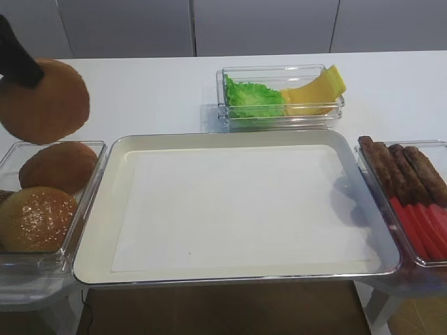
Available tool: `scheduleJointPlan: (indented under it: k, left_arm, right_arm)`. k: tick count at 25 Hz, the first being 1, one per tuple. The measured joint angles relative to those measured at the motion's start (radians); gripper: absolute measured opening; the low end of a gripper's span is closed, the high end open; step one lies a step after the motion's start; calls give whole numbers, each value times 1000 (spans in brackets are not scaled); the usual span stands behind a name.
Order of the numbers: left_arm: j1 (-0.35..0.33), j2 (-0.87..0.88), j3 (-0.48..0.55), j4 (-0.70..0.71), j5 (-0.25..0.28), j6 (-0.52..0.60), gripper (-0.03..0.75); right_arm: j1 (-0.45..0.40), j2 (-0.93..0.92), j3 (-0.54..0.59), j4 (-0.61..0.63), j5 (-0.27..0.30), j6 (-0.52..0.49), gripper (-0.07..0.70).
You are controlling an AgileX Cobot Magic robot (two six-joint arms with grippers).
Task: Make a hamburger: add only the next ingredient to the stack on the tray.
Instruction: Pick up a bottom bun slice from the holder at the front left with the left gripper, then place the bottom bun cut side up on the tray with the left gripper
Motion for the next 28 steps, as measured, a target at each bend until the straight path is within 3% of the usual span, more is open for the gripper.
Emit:
scheduleJointPlan:
  k: [5,10,12,13,22,28]
  left_arm:
    - [-169,-2,-9,79,-9,-100,110]
    - [-365,-2,-10,223,-76,-180,110]
    - [-477,6,-10,314,-126,-277,110]
    - [-477,6,-10,314,-126,-277,110]
    - [-736,124,-11,573,-282,-570,107]
    - [-878,223,-11,856,-308,-816,107]
  right_arm:
    - [0,0,0,0,0,0,355]
    - [0,0,0,0,0,0,355]
    - [0,0,0,0,0,0,355]
    - [0,0,0,0,0,0,355]
    - [0,0,0,0,0,2,355]
    - [0,0,0,0,0,2,355]
